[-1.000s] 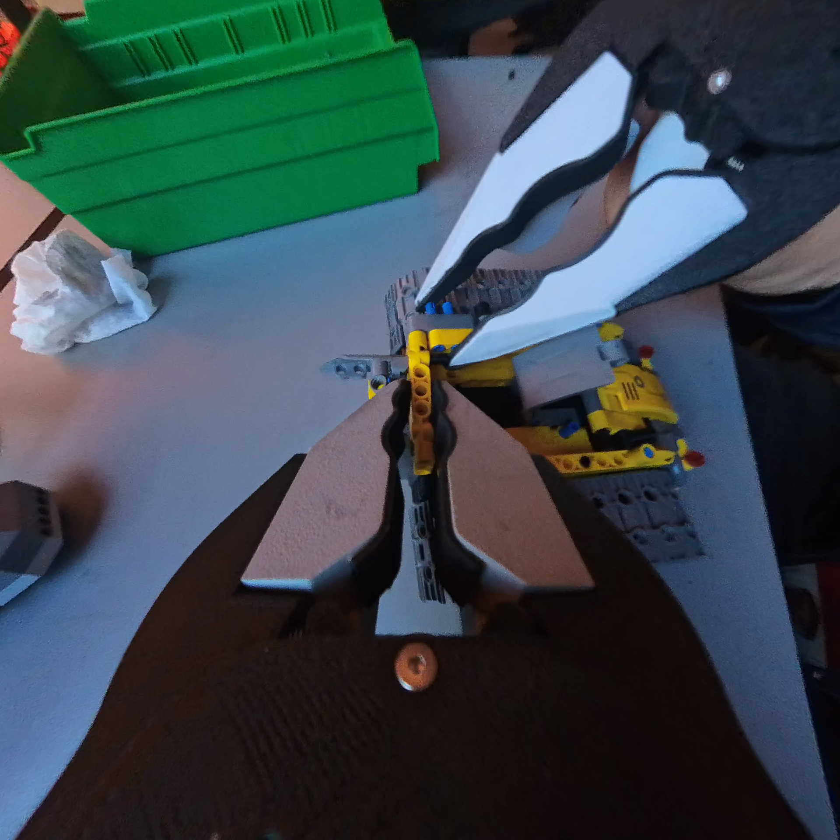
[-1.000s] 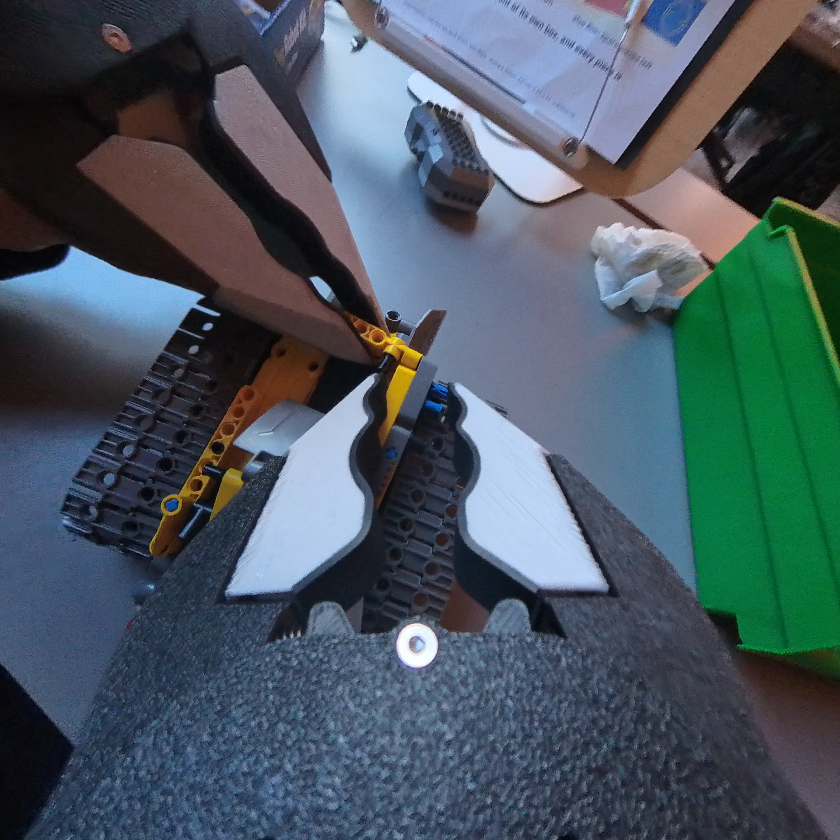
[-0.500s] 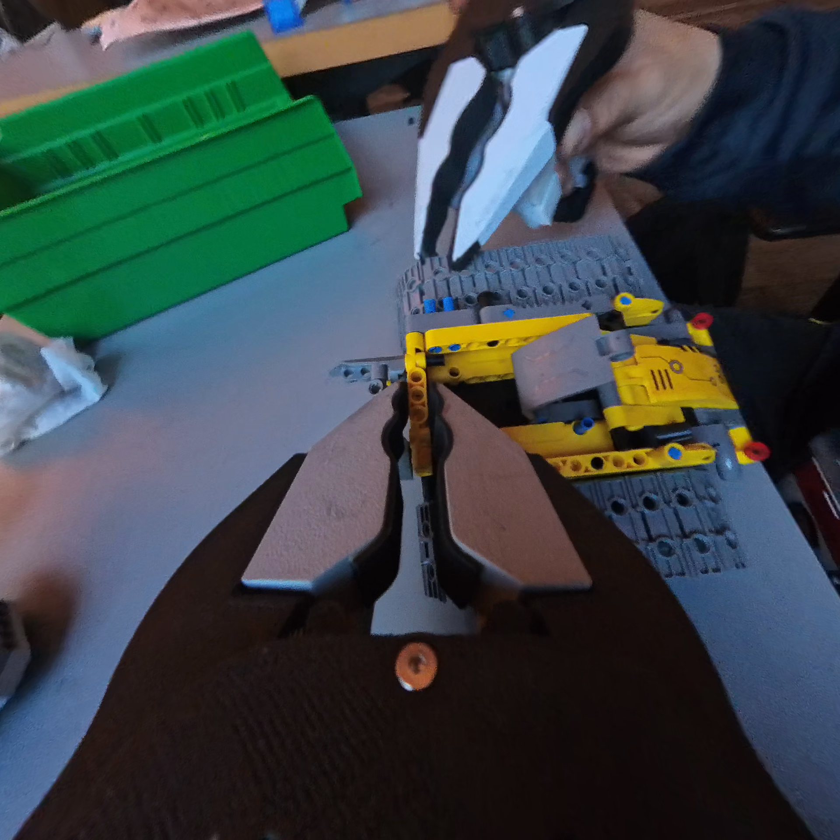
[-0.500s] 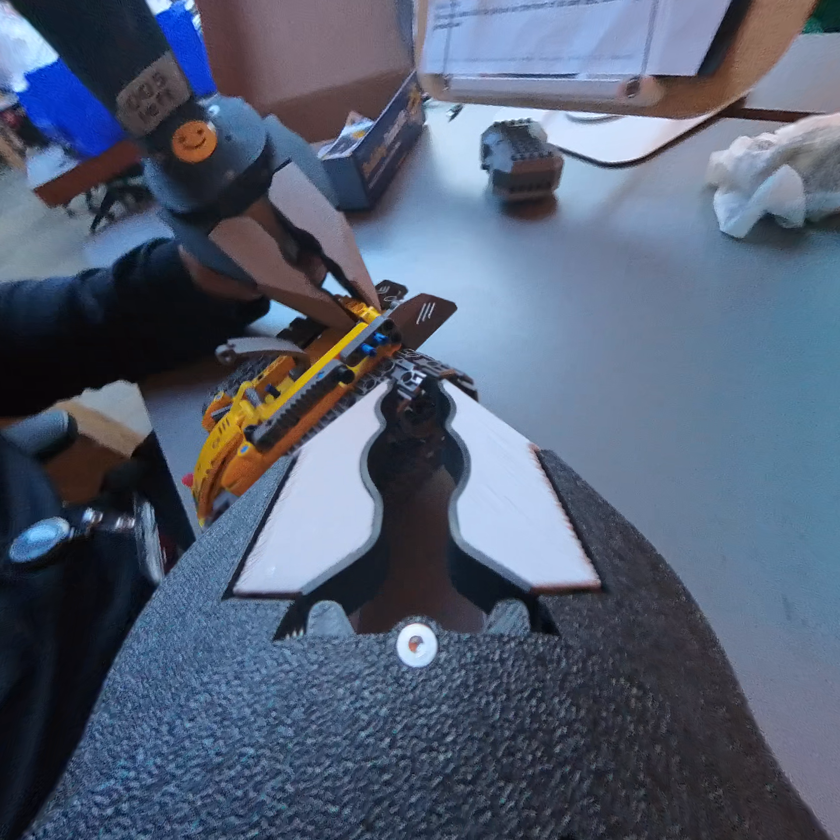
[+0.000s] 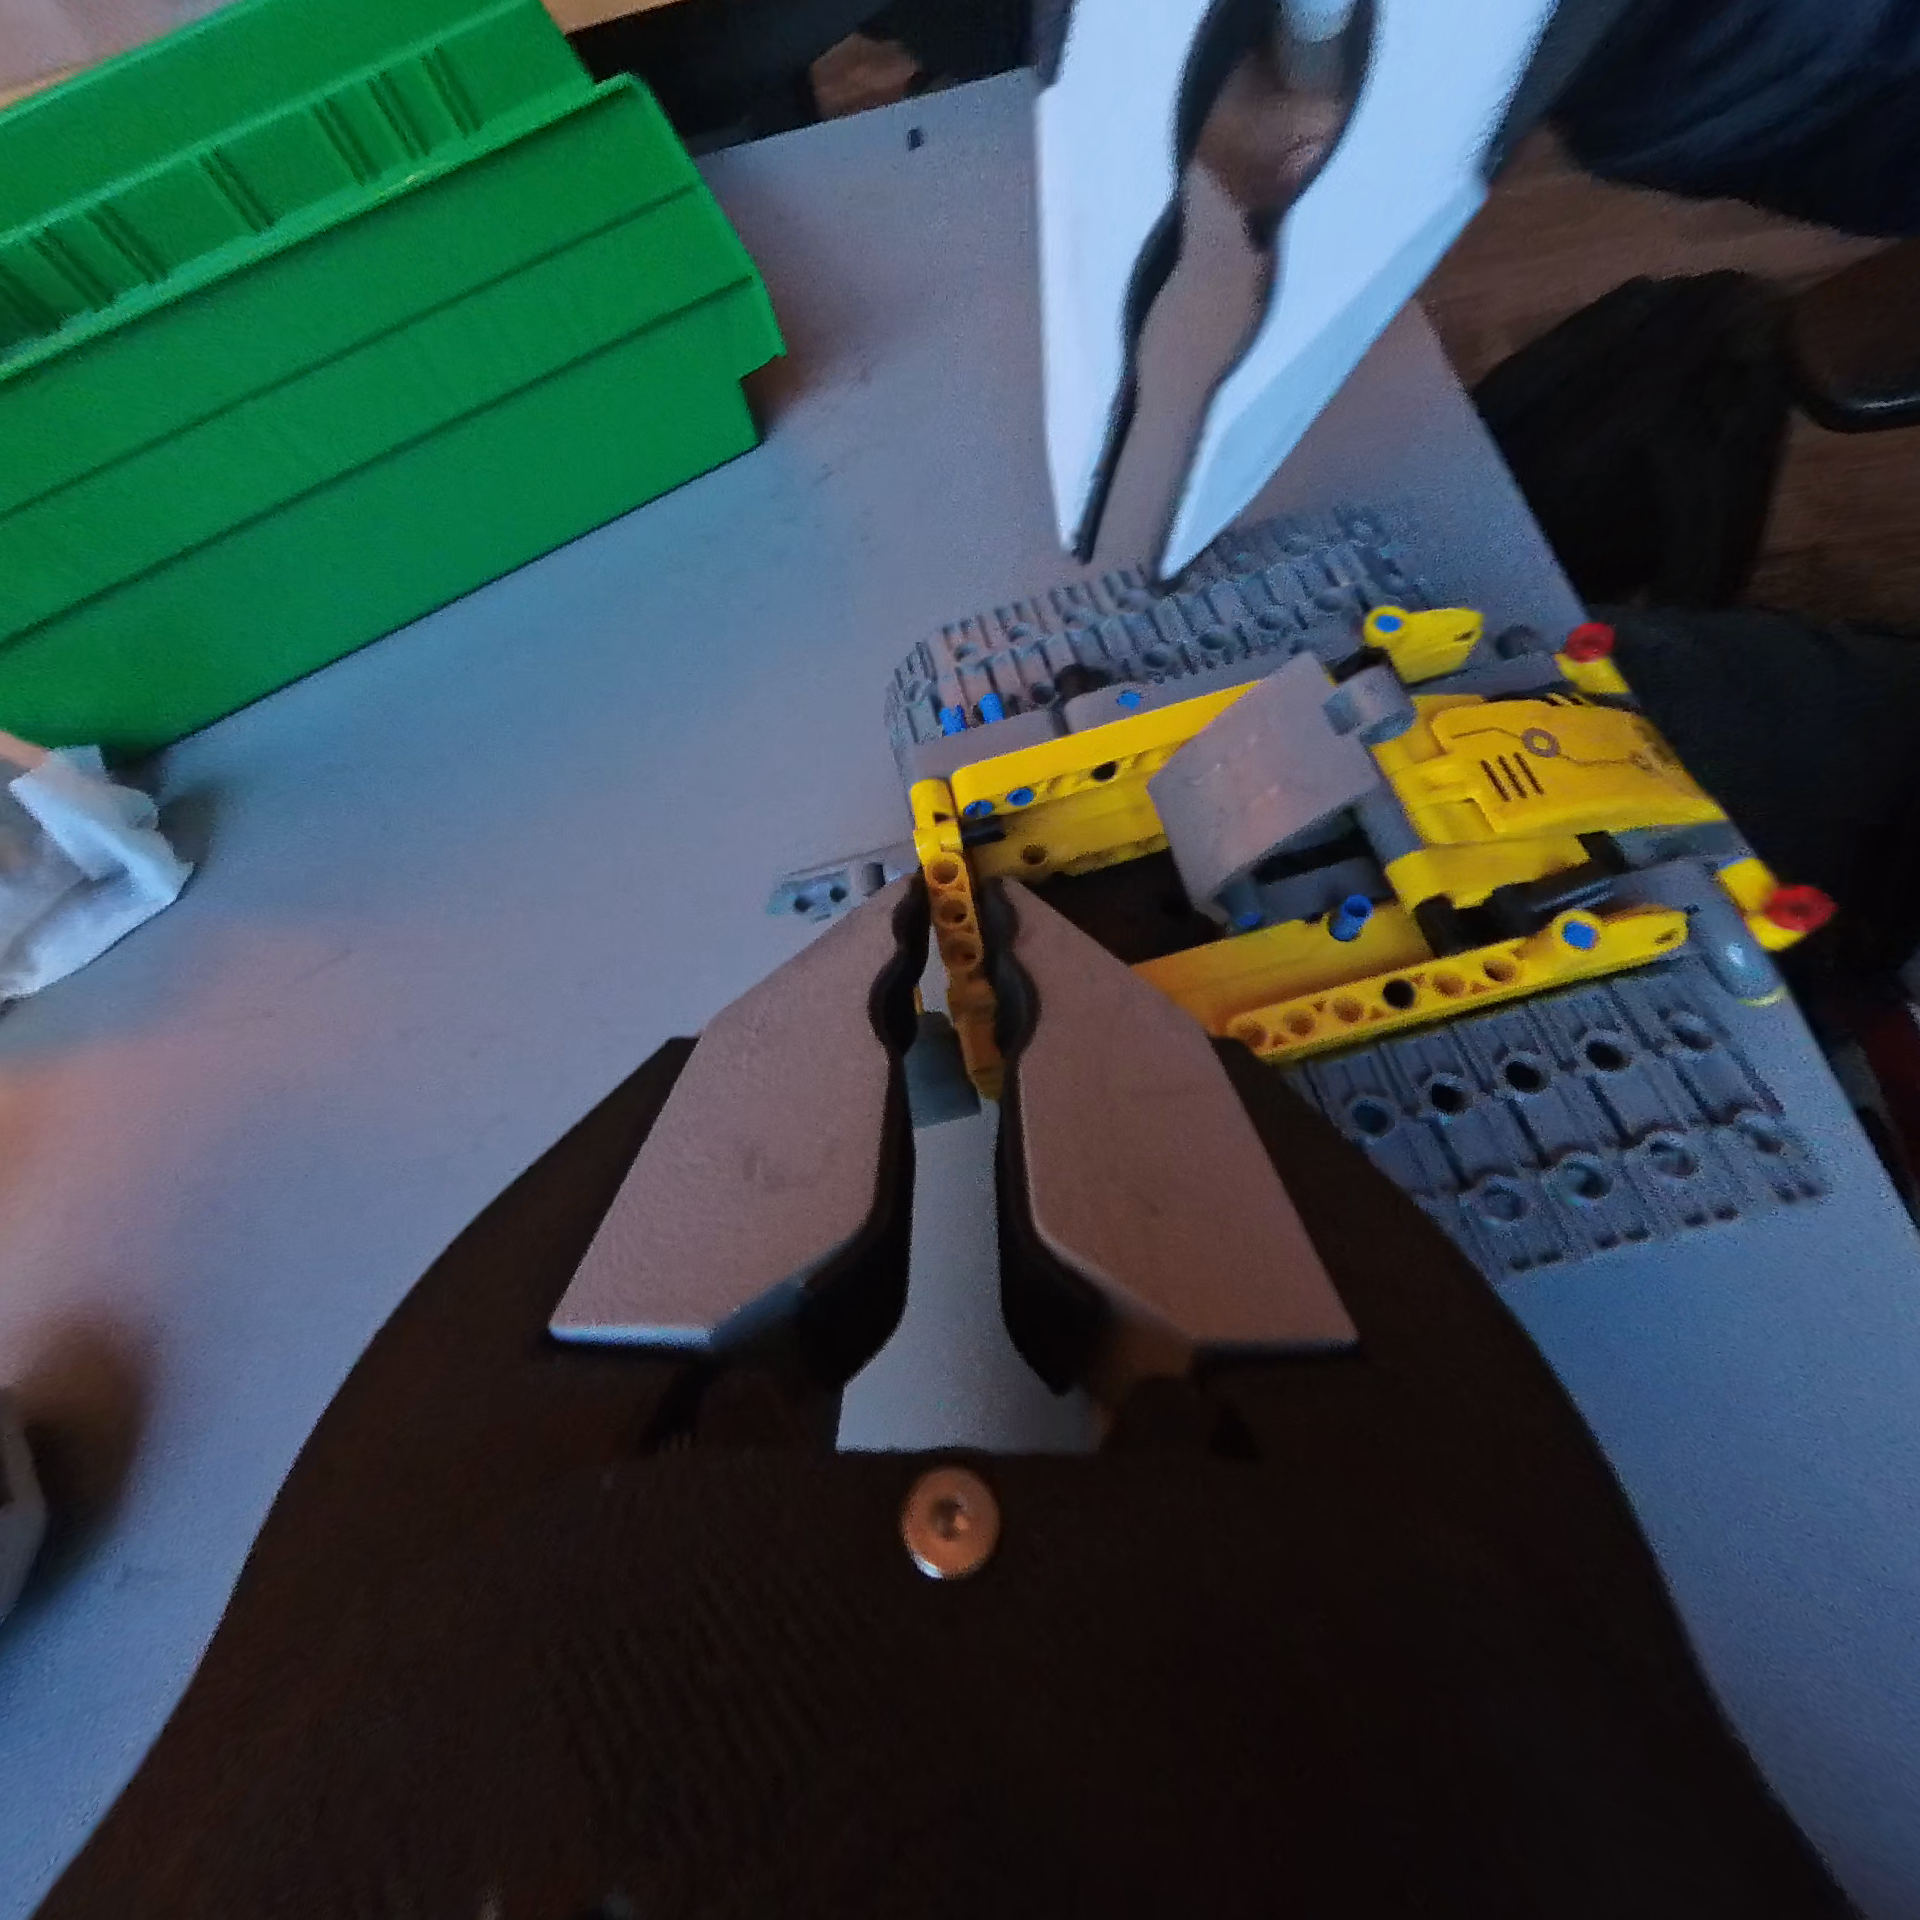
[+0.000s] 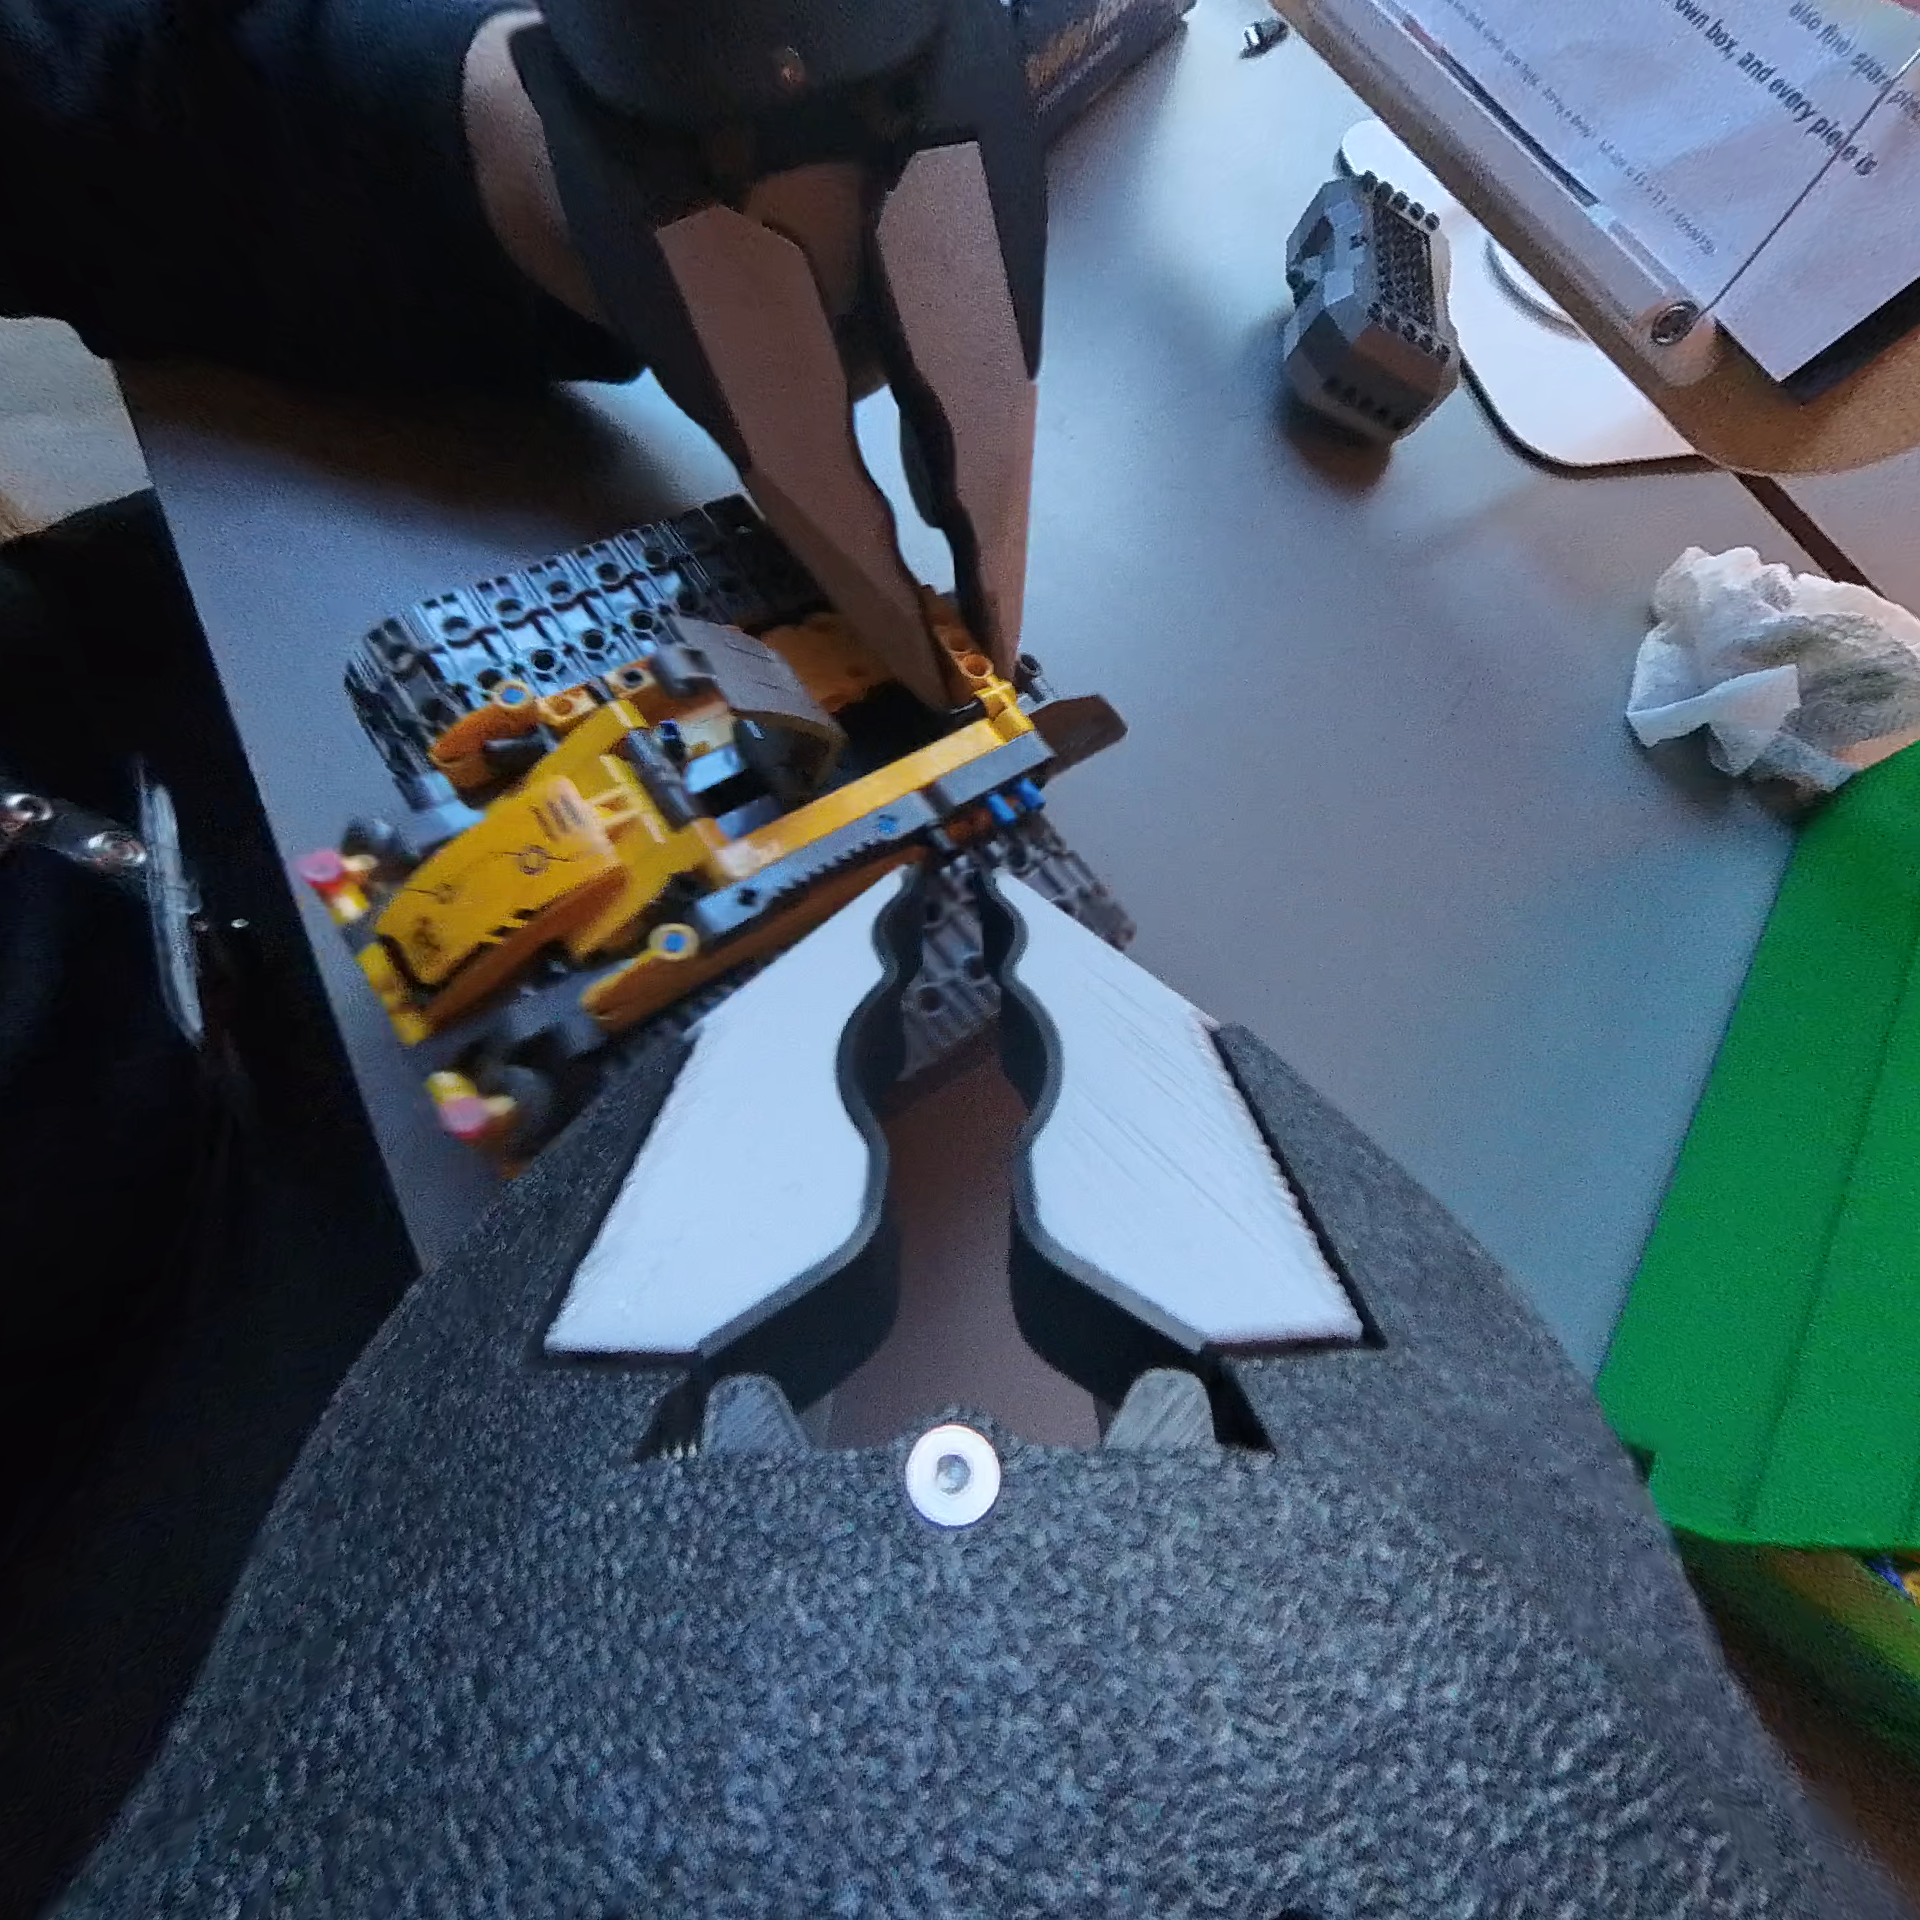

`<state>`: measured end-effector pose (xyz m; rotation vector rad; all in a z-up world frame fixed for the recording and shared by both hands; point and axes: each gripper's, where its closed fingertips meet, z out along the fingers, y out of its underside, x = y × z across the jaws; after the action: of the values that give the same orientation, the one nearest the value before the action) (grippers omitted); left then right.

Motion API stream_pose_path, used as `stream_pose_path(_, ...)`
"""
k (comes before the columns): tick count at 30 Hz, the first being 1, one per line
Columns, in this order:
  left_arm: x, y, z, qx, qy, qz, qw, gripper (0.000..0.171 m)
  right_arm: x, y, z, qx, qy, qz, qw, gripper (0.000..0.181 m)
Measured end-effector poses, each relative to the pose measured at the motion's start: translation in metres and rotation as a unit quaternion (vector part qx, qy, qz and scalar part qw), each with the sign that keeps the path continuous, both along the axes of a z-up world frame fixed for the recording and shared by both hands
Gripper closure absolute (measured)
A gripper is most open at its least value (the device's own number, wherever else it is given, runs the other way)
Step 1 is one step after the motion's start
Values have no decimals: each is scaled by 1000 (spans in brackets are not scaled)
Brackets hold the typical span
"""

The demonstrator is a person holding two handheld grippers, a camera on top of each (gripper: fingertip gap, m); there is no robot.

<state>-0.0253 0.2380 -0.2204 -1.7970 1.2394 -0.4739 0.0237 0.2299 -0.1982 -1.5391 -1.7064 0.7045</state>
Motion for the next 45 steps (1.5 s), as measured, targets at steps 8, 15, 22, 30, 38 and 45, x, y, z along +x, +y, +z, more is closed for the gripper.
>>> stream_pose_path(8,-2,2,0,-13,-25,14,1000,164,20,-9,-9,-54,5,-38,998,176)
stream_pose_path(15,-1,4,0,-26,-43,23,998,163,33,-37,-16,-89,23,-60,994,162)
stream_pose_path(22,-1,4,1,-30,-58,24,998,162,51,-34,-21,-53,15,-103,993,171)
stream_pose_path(30,-2,4,1,-28,-69,24,997,161,51,-52,-9,-57,91,-71,992,169)
stream_pose_path(38,-4,6,1,-43,-74,35,996,161,48,-61,-34,-9,66,-90,994,137)
stream_pose_path(45,-8,9,1,-101,-117,58,986,161,42,-45,-38,287,-11,-126,949,130)
